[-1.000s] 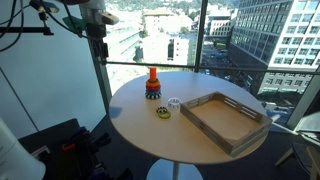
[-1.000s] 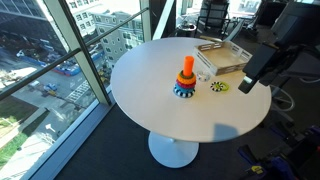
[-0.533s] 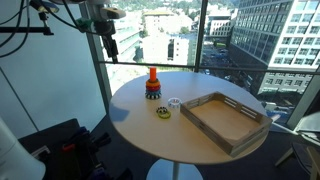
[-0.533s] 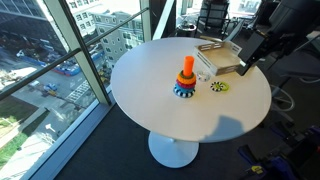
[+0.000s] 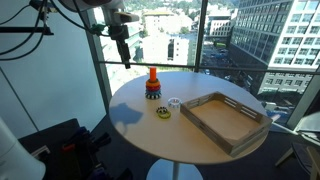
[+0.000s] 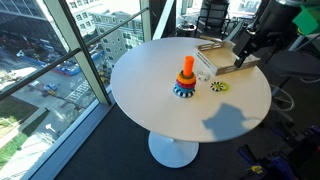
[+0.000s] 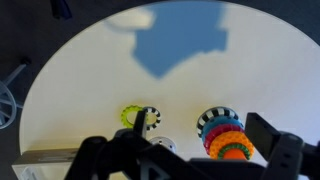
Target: Put the black and white circular object on the orange object
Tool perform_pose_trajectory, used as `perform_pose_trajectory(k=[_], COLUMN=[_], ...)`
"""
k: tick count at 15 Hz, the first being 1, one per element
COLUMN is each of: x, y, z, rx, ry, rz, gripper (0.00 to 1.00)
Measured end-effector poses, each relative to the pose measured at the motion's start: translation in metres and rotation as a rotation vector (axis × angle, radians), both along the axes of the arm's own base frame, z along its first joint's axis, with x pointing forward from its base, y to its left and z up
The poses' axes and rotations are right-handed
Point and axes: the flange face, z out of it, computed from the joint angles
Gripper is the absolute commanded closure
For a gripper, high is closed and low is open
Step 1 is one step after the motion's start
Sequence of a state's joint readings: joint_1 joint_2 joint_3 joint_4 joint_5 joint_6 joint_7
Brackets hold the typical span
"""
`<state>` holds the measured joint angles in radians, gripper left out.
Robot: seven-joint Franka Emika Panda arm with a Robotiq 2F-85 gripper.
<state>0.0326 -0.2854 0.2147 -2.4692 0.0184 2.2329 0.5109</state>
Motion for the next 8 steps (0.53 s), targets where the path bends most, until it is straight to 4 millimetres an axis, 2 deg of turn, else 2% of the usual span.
perform_pose_trajectory(k=[8], x=[0.058], y=[-0.032], z=[-0.035], rx=[-0.008], ry=[0.07], rz=[-0.068], gripper=[0.0])
